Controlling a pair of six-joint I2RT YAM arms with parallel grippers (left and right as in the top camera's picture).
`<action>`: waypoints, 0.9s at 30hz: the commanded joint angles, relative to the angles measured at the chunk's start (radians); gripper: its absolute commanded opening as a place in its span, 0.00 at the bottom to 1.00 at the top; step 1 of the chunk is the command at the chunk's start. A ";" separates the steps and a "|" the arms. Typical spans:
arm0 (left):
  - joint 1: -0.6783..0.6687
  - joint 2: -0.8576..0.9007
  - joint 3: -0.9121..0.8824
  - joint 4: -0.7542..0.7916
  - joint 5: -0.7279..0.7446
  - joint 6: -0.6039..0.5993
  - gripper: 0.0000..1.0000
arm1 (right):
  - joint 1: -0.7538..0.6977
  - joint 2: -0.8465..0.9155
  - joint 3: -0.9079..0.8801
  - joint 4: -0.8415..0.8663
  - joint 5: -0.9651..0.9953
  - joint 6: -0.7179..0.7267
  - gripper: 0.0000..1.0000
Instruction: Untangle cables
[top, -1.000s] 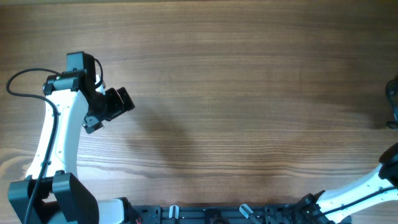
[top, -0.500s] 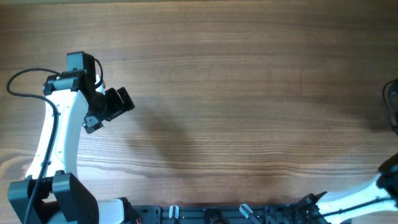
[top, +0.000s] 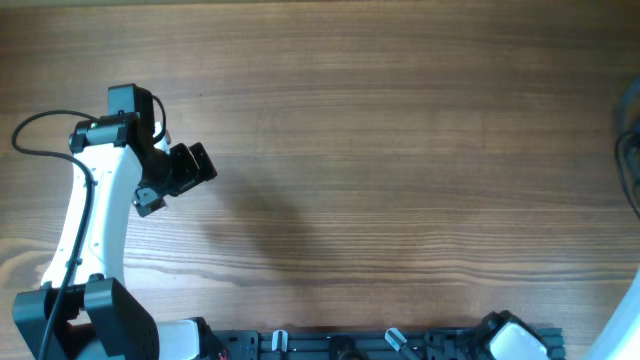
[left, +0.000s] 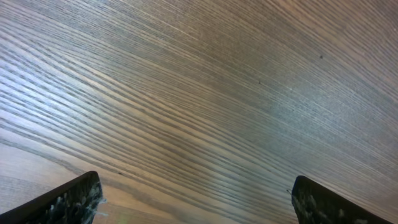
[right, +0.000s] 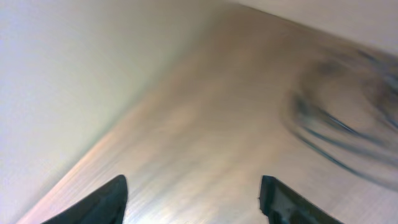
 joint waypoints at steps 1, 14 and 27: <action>0.003 -0.007 -0.003 0.000 0.031 0.027 1.00 | 0.100 -0.212 0.009 -0.055 -0.207 -0.180 0.85; 0.003 -0.008 -0.003 -0.007 0.064 0.045 1.00 | 0.278 -0.620 0.023 -0.213 -0.640 -0.472 1.00; 0.003 -0.008 -0.003 -0.004 0.064 0.045 1.00 | 0.356 -0.949 0.188 -0.167 -0.293 -0.436 1.00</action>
